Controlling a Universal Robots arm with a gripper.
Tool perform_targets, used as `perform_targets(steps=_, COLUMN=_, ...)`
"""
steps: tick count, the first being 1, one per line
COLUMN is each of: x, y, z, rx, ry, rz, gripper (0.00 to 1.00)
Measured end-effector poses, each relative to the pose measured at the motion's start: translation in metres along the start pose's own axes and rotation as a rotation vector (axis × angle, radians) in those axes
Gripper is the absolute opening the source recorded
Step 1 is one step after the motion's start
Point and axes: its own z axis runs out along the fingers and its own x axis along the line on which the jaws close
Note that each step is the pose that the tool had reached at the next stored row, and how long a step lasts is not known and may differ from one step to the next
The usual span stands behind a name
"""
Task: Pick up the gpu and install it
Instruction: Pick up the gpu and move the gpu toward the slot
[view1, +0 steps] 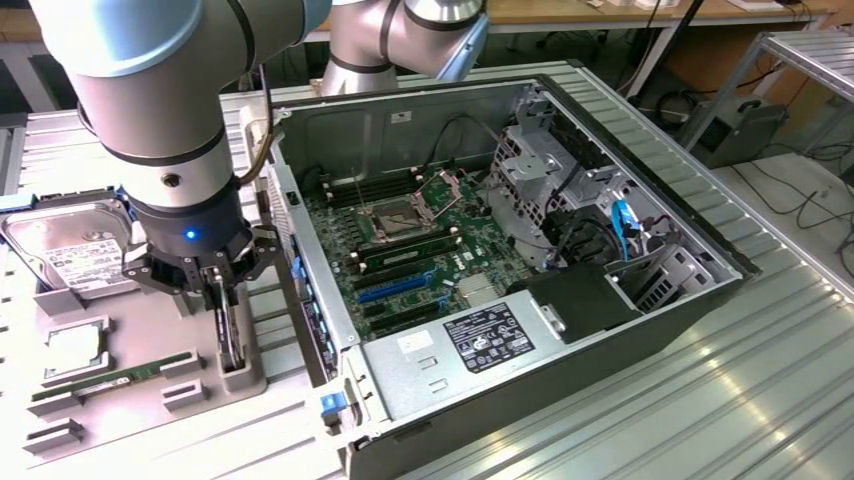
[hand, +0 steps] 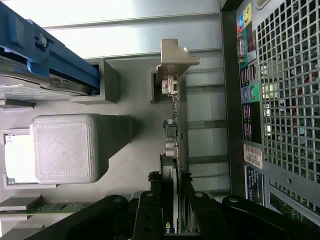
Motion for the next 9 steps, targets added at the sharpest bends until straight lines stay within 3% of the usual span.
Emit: perform_targets(steps=9, x=0.0000, y=0.0000, z=0.0000, rx=0.0004, ry=0.0008, rz=-0.028, gripper=0.26)
